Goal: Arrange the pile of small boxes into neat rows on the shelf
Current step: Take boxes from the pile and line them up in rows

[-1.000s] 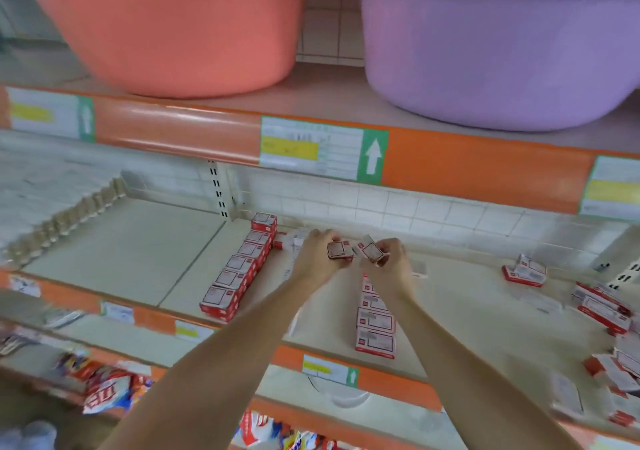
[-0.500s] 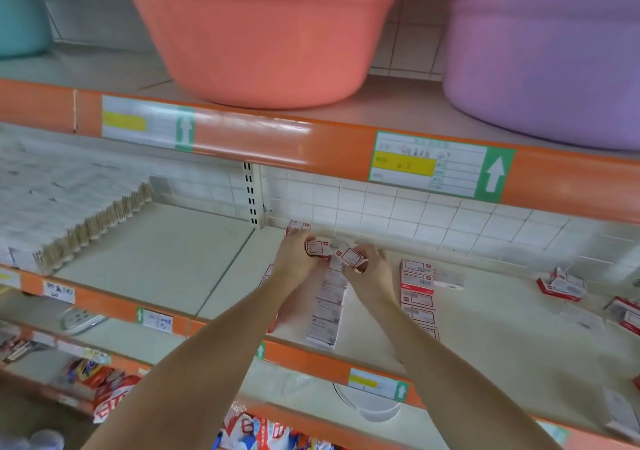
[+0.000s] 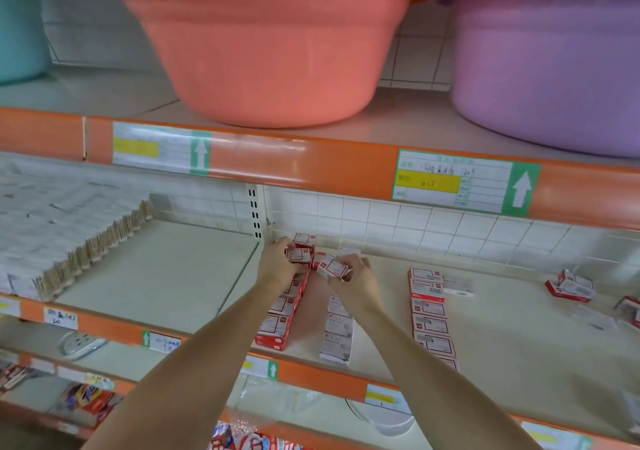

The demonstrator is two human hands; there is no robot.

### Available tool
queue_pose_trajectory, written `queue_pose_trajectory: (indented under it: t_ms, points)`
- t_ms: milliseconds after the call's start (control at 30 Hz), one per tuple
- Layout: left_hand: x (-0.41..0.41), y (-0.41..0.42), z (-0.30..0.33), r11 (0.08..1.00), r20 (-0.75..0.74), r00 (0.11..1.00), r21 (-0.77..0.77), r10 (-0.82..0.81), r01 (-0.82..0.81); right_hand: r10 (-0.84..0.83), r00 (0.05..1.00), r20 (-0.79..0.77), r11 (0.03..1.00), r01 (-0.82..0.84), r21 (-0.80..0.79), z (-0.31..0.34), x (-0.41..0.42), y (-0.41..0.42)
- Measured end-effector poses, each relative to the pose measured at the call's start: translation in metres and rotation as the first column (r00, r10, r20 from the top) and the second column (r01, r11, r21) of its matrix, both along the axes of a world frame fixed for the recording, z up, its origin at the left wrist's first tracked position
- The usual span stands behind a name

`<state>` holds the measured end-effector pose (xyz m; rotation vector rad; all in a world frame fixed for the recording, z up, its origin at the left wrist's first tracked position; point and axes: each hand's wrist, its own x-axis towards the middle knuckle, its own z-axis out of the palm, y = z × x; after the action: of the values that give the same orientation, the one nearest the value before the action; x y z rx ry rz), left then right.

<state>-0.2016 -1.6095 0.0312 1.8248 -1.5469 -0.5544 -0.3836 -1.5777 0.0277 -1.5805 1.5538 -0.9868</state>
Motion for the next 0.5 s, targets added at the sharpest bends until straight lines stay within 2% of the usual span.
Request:
queue_pose_trajectory:
  t_ms: [300,500]
  points:
    - [0.000,-0.013,-0.002,1.000,-0.075,0.997,-0.017,0.006,-0.007,-0.001,1.000,-0.018,1.000,0.001,0.018,-0.003,-0.003,-0.003]
    - [0.000,-0.011,0.000,0.999,-0.026,1.000,-0.028,0.015,-0.016,0.026,0.997,-0.068,1.000,-0.025,0.014,-0.002,-0.004,-0.001]
